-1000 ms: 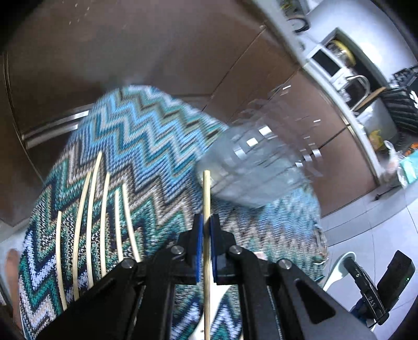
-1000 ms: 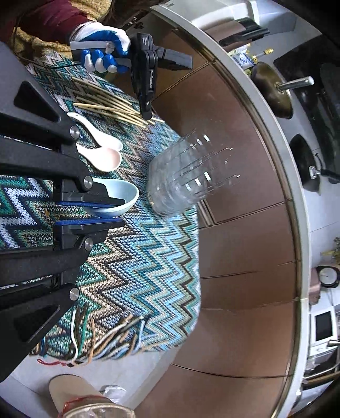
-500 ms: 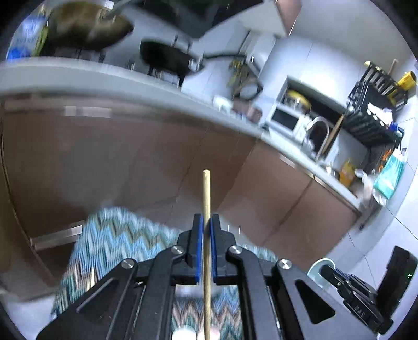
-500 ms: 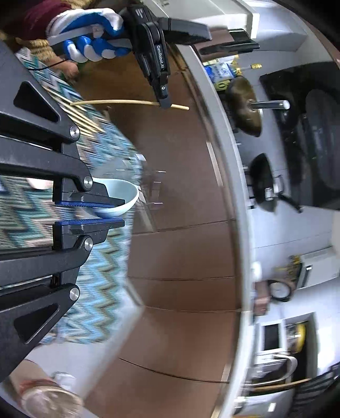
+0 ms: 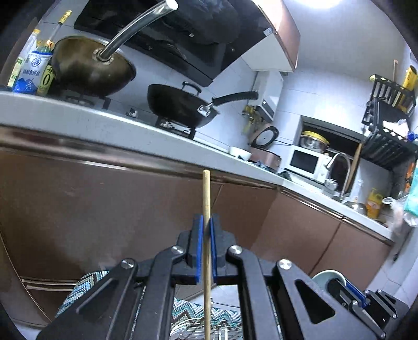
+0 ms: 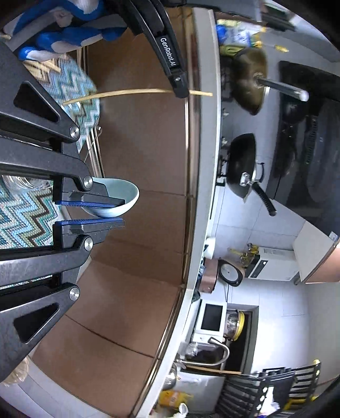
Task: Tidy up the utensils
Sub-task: 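Lift the spoon and chopstick with both tools over the wire utensil holder, then lower spoon and chopstick into the holder cup and open both tools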
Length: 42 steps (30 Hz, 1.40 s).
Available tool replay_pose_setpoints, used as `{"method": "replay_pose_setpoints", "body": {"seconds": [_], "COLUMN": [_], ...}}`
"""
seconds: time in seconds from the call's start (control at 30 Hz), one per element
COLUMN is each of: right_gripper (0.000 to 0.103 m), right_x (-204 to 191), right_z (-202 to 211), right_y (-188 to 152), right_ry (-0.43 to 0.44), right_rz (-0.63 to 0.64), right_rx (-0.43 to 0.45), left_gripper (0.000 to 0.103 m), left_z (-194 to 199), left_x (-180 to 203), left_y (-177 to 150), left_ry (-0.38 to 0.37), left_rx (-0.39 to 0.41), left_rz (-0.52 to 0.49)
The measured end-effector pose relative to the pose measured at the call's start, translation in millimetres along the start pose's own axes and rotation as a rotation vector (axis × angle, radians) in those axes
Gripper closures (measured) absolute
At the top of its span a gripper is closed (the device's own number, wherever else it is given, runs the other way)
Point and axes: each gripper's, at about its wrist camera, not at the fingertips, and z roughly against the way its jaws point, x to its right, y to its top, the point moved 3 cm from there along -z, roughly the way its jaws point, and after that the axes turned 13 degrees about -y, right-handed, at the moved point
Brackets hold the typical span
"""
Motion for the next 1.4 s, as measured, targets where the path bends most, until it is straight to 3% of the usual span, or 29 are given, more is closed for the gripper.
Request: {"method": "replay_pose_setpoints", "body": {"seconds": [0.37,0.47,0.57,0.93,1.13,1.4], "right_gripper": [0.092,0.084,0.077,0.071,0.071,0.071], "right_x": [-39,-40,-38,-27,-22,3], "right_z": [-19,-17,-11,21,46,69], "right_y": [-54,-61,-61,-42,-51,-82], "right_ry": [-0.005,0.004,0.005,0.007,0.049,0.143], "right_rz": [0.053,0.048,0.037,0.014,0.053,0.029], "right_rx": [-0.035,-0.045,-0.038,-0.02,-0.075,-0.224], "left_gripper": [0.096,0.087,0.07,0.06,0.06,0.06], "left_z": [-11,-5,3,34,45,60], "left_x": [-12,-16,-19,-25,-24,-11], "left_y": [-66,-73,-71,-54,-59,-80], "left_ry": [0.051,0.052,0.058,0.069,0.083,0.14], "left_rx": [-0.025,-0.034,-0.024,-0.026,-0.085,-0.243], "left_rz": [-0.042,-0.032,-0.021,-0.001,0.008,-0.025]}}
